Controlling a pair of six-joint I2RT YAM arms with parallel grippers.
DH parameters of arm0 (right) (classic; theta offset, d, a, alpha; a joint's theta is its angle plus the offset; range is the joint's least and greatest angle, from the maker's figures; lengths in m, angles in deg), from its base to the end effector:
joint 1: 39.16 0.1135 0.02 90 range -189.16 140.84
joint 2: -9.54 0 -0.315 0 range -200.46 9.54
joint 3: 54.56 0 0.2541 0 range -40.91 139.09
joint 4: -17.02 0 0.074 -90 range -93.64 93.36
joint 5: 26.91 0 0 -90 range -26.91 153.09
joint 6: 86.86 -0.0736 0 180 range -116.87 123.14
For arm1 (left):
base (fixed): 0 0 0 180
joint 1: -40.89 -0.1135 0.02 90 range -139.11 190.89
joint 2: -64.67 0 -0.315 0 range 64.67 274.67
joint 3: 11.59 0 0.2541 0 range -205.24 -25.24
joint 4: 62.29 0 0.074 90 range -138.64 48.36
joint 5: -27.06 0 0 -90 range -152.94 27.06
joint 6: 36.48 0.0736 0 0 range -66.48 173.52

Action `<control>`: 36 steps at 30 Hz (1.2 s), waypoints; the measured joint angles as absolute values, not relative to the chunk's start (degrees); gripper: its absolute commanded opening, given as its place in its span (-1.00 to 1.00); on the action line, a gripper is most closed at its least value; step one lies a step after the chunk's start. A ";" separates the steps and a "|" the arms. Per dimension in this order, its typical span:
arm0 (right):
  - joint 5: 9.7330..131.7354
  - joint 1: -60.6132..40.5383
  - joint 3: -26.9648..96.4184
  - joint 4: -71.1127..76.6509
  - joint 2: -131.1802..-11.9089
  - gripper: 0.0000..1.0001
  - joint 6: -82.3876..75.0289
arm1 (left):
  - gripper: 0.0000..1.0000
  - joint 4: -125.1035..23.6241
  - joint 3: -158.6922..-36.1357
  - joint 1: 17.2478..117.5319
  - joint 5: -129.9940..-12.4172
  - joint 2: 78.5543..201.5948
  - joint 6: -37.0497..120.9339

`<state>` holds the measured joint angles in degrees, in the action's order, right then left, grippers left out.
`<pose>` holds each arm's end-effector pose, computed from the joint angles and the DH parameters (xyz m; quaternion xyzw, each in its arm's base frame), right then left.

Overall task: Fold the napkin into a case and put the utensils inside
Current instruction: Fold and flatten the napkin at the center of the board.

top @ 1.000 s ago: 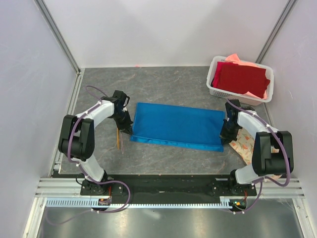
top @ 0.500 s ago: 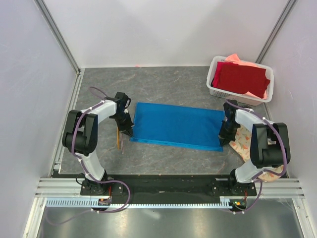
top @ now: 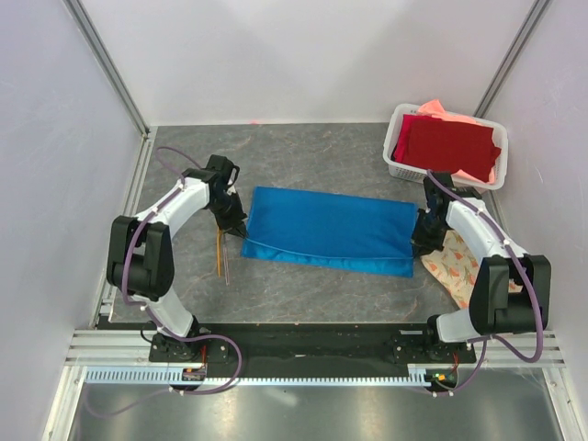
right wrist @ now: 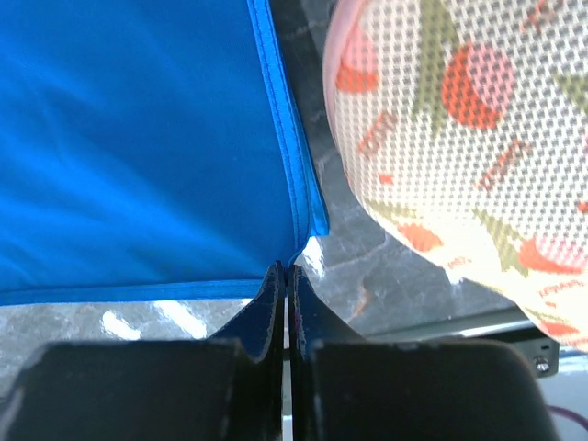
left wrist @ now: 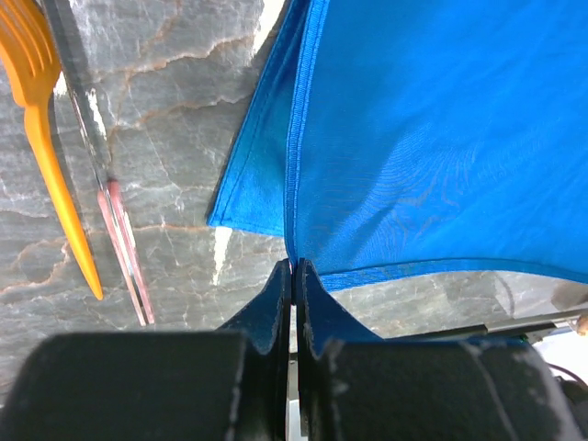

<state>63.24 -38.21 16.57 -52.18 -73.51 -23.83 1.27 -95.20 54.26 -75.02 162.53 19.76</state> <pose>0.2533 0.0044 0.2279 0.2243 0.9714 0.0199 0.0748 0.3274 -0.0936 0.2203 -0.1640 0.9752 -0.1381 0.0550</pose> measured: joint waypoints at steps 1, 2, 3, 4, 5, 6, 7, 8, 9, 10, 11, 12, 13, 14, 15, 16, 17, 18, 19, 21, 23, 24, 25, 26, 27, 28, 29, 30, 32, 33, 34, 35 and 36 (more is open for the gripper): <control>63.24 -38.21 16.57 -52.69 -73.07 -1.00 -23.83 | -0.96 1.47 -95.24 54.26 -75.06 162.34 19.76; 63.24 -38.21 16.57 -53.23 -72.66 -1.00 -23.83 | -0.96 1.86 -95.24 54.26 -75.06 162.12 19.74; 63.24 -38.21 16.57 -53.45 -72.50 -1.00 -23.83 | -0.96 2.15 -95.24 54.26 -75.06 162.01 19.76; 63.21 -38.21 16.57 -53.65 -72.35 -1.00 -23.85 | -0.96 2.35 -95.24 54.26 -75.06 161.99 19.76; 63.21 -38.21 16.57 -53.71 -72.31 -1.00 -23.85 | -0.96 2.39 -95.24 54.26 -75.06 161.99 19.76; 63.24 -38.21 16.50 -53.69 -72.31 -1.00 -23.85 | -0.96 2.43 -95.22 54.26 -75.04 161.99 19.76; 63.21 -38.21 16.39 -53.65 -72.31 -1.00 -23.85 | -0.96 2.50 -95.18 54.26 -75.04 161.99 19.76; 63.21 -38.21 16.15 -53.43 -72.31 -1.00 -23.87 | -0.96 2.52 -95.15 54.26 -75.00 161.99 19.76; 63.19 -38.21 15.76 -53.08 -72.31 -1.00 -23.87 | -0.96 2.52 -95.13 54.26 -74.95 162.01 19.76; 63.19 -38.21 15.30 -52.80 -72.44 -1.00 -23.89 | -0.96 2.50 -95.04 54.26 -74.85 162.03 19.76; 63.17 -38.21 14.90 -52.60 -72.66 -1.00 -23.87 | -0.96 2.54 -95.02 54.26 -74.65 162.16 19.79; 63.17 -38.21 14.42 -52.25 -73.01 -1.00 -23.89 | -0.96 2.45 -95.02 54.26 -74.23 162.51 19.79; 63.21 -38.21 13.92 -51.66 -73.51 -1.00 -23.89 | -0.96 2.43 -95.02 54.26 -73.97 162.75 19.81; 63.26 -38.21 13.55 -51.22 -74.21 -1.00 -23.89 | -0.96 2.39 -95.02 54.26 -73.64 163.36 19.83; 63.28 -38.21 13.22 -50.70 -74.97 -1.00 -23.91 | -0.96 2.28 -95.02 54.26 -73.40 164.13 19.85; 63.28 -38.21 12.98 -50.22 -75.67 -1.00 -23.91 | -0.96 2.13 -95.02 54.26 -73.27 165.07 19.89; 63.32 -38.21 12.70 -49.63 -76.57 -1.00 -23.96 | -0.96 2.04 -95.04 54.26 -73.03 166.07 20.03; 63.32 -38.21 12.39 -48.99 -77.31 -1.00 -24.02 | -0.96 1.97 -95.04 54.26 -72.83 167.04 20.18; 63.32 -38.21 12.08 -48.47 -77.92 -1.00 -24.04 | -0.96 1.95 -95.04 54.28 -72.53 168.06 20.24; 63.54 -38.21 11.45 -47.59 -78.73 -1.00 -24.07 | -0.96 1.82 -95.04 54.26 -72.09 169.66 20.46; 64.00 -38.21 10.73 -46.72 -79.32 -1.00 -24.09 | -0.96 1.76 -95.04 54.26 -71.81 170.82 20.73; 64.22 -38.21 10.40 -46.37 -79.50 -1.00 -24.07 | -0.96 1.73 -95.02 54.28 -71.65 171.01 20.83; 64.35 -38.21 10.05 -46.09 -79.63 -1.00 -24.07 | -0.96 1.73 -95.02 54.28 -71.55 171.01 20.92; 64.44 -38.19 9.81 -45.93 -79.74 -1.00 -24.07 | -0.96 1.69 -95.02 54.26 -71.48 171.01 21.03; 64.52 -38.21 9.64 -45.74 -79.85 -0.97 -24.07 | -0.96 1.54 -95.02 54.26 -71.46 171.01 21.08; 64.57 -38.21 9.53 -45.56 -79.94 -0.93 -24.07 | -0.96 1.47 -95.02 54.28 -71.46 171.01 21.12; 64.59 -38.19 9.40 -45.28 -80.09 -0.90 -24.07 | -0.92 1.43 -95.02 54.28 -71.44 171.01 21.21; 64.63 -38.19 9.33 -45.15 -80.22 -0.75 -24.07 | -0.84 1.36 -95.02 54.28 -71.44 171.01 21.27; 64.79 -38.21 9.31 -45.04 -80.44 -0.54 -23.98 | -0.54 1.14 -95.02 54.26 -71.48 171.01 21.40; 64.85 -38.21 9.31 -45.04 -80.48 -0.31 -23.91 | -0.40 1.12 -95.02 54.26 -71.50 171.01 21.56; 64.90 -38.21 9.31 -45.17 -80.48 -0.19 -23.74 | -0.16 1.08 -95.04 54.26 -71.52 170.97 21.67; 64.90 -38.21 9.33 -45.39 -80.46 -0.09 -23.50 | -0.07 1.06 -95.04 54.26 -71.50 170.88 21.71; 65.07 -38.21 9.35 -45.69 -80.42 0.12 -23.19 | -0.02 1.10 -95.04 54.26 -71.52 170.64 21.91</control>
<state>65.07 -38.21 9.35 -45.69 -80.42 -23.19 1.10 -95.04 54.26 -71.52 170.64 21.91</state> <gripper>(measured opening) 0.373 0.373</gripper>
